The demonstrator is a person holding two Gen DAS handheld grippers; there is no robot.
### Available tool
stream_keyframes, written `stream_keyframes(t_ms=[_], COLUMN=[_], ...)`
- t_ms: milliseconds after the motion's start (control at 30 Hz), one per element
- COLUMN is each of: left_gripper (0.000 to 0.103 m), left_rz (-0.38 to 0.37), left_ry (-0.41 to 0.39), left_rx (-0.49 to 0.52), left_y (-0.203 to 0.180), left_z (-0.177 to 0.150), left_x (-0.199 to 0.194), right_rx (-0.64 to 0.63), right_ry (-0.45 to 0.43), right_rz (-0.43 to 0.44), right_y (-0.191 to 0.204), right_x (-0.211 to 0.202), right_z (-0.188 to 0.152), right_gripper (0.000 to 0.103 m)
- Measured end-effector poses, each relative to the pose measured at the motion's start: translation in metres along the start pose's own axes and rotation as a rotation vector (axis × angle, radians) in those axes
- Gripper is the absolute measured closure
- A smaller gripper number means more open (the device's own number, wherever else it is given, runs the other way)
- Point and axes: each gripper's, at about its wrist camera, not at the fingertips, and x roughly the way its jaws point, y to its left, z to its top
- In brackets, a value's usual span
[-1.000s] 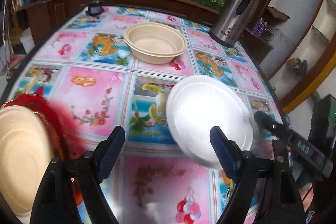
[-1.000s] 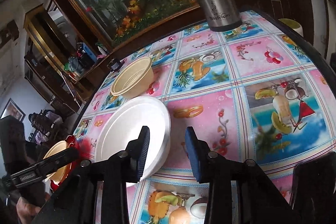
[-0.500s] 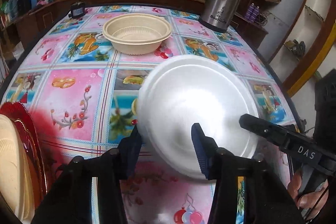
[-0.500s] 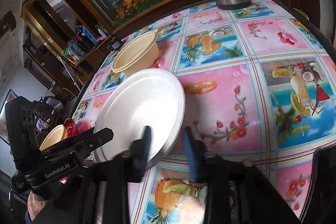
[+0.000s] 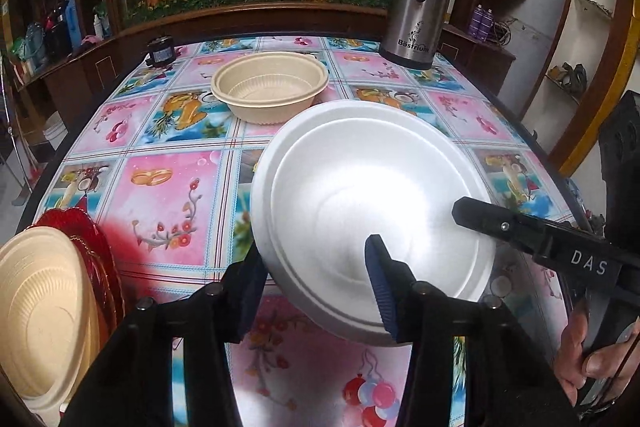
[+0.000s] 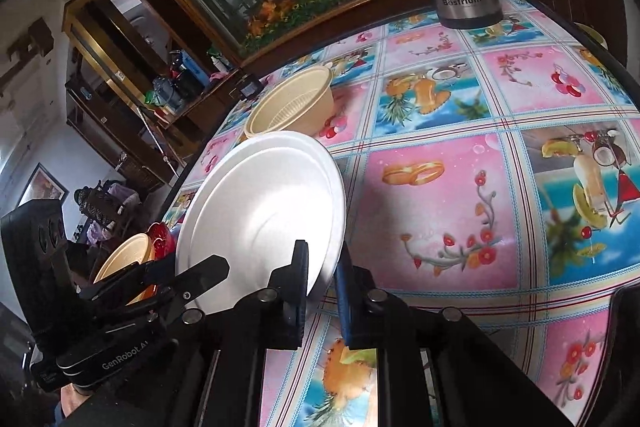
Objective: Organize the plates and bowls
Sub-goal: 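Lift the white foam bowl with the right gripper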
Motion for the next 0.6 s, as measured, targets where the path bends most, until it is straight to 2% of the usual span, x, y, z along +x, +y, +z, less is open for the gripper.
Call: stream_keyframes(t_ms=[600], left_gripper=[0.05], left_rz=[0.037], left_ry=[-0.071], left_rx=[-0.007], left_y=[0.013], left_z=[-0.01], left_x=[-0.043], right_rx=[-0.11], right_ry=[-0.045], right_rz=[0.116], right_y=[0.027], right_x=[-0.005], right_z=[-0.004], right_gripper=[0.088])
